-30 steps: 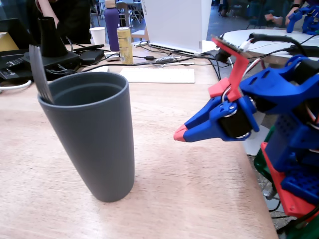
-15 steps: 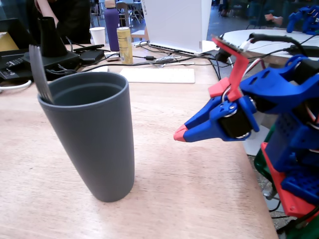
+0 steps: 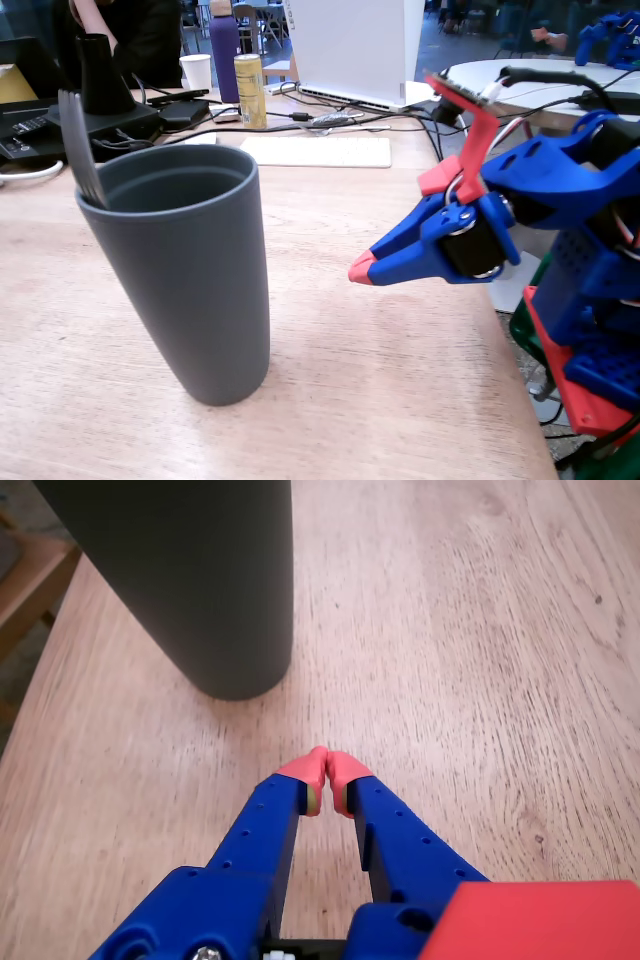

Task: Grab the fork and place it in gray glass

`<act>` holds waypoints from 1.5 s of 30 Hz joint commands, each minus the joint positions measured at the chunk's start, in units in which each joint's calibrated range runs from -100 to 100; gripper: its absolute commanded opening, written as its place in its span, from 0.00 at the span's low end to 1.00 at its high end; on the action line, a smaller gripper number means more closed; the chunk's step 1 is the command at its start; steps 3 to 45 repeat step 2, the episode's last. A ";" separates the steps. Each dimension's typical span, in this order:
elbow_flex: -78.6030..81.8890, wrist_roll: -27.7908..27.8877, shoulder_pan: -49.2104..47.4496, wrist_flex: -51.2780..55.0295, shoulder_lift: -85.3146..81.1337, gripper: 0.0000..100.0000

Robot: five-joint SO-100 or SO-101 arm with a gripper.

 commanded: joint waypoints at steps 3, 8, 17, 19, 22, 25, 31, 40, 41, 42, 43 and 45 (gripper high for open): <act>0.34 0.24 -0.24 0.02 -0.63 0.00; 0.34 0.24 -0.24 0.02 -0.63 0.00; 0.34 0.24 -0.24 0.02 -0.63 0.00; 0.34 0.24 -0.24 0.02 -0.63 0.00; 0.34 0.24 -0.24 0.02 -0.63 0.00; 0.34 0.24 -0.24 0.02 -0.63 0.00; 0.34 0.24 -0.24 0.02 -0.63 0.00; 0.34 0.24 -0.24 0.02 -0.63 0.00; 0.34 0.24 -0.24 0.02 -0.63 0.00; 0.34 0.24 -0.24 0.02 -0.63 0.00; 0.34 0.24 -0.24 0.02 -0.63 0.00; 0.34 0.24 -0.24 0.02 -0.63 0.00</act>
